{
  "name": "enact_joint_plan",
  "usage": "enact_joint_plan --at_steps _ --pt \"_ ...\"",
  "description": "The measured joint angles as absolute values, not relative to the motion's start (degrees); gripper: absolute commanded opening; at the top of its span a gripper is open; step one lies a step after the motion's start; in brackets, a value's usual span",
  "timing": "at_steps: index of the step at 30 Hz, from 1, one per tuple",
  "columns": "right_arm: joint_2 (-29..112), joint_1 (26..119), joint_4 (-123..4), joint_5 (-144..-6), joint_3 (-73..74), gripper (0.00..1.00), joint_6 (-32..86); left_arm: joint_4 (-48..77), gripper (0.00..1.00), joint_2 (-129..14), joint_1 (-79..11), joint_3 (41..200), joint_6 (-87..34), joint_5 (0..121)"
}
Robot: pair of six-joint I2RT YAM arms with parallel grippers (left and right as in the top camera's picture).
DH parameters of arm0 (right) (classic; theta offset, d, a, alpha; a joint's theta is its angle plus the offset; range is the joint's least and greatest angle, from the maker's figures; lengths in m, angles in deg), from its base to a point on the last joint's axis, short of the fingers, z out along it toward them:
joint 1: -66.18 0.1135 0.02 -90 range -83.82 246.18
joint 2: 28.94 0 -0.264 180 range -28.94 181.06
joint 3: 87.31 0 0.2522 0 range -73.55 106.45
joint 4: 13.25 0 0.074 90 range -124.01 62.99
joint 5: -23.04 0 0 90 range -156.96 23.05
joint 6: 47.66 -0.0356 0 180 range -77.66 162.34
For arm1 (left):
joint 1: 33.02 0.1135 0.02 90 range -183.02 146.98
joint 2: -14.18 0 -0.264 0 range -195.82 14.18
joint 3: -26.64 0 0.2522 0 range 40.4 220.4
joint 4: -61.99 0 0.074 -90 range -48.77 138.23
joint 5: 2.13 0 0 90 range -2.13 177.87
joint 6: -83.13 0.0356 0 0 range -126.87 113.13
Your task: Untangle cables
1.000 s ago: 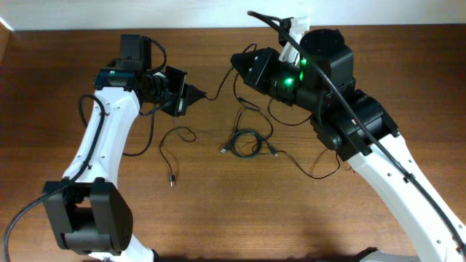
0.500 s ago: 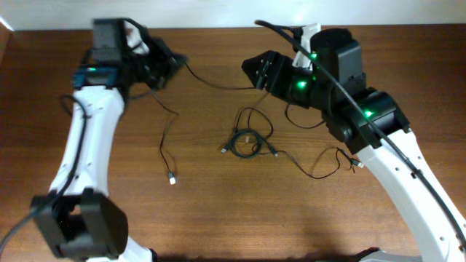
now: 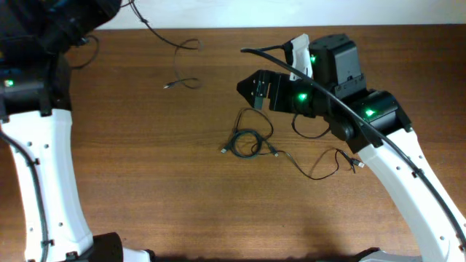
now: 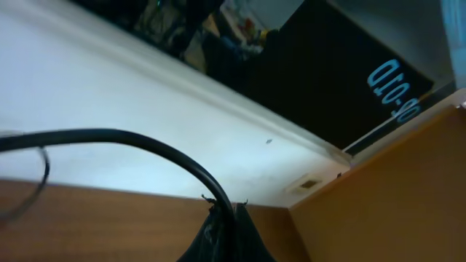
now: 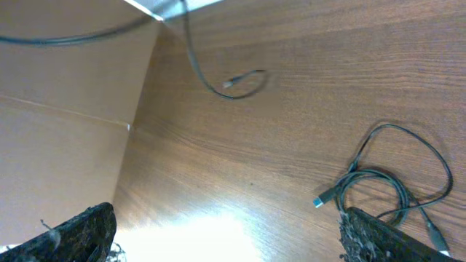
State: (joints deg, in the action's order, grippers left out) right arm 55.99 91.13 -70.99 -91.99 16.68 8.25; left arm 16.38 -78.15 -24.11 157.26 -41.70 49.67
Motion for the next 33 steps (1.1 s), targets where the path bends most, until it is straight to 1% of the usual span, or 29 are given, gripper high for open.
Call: enact_joint_plan --at_steps 6,11,16,20,22,26,29,31,33 --pt "55.99 91.13 -76.33 -91.93 16.68 0.98 8.73 14.37 0.02 -78.17 -24.20 158.15 -41.07 49.37" --pt "55.99 91.13 -77.31 -91.93 16.68 0.98 8.93 9.71 0.00 -78.17 -26.78 158.17 -36.56 53.28" --pt "55.99 91.13 -79.32 -91.93 16.68 0.98 9.13 9.91 0.00 -79.05 -27.81 158.17 -31.95 56.86" --pt "55.99 91.13 -79.41 -91.93 16.68 0.98 9.15 10.26 0.00 -83.55 -27.83 158.28 -28.78 60.21" --pt "55.99 91.13 -79.54 -91.93 16.68 0.98 9.19 11.15 0.00 -85.37 -27.83 158.31 -26.36 61.78" --pt "55.99 91.13 -79.78 -91.93 16.68 0.98 9.15 11.24 0.00 -88.36 -27.83 158.39 -17.61 70.17" --pt "55.99 91.13 -80.02 -91.93 16.68 0.98 9.17 12.70 0.02 -90.31 -27.81 158.72 -11.84 75.77" --pt "55.99 91.13 -80.17 -91.93 16.68 0.98 9.15 14.26 0.00 -92.21 -27.76 158.92 -9.66 77.63" --pt "55.99 91.13 -80.17 -91.93 16.68 0.98 9.15 15.00 0.00 -94.26 -27.76 158.94 -8.72 78.46"
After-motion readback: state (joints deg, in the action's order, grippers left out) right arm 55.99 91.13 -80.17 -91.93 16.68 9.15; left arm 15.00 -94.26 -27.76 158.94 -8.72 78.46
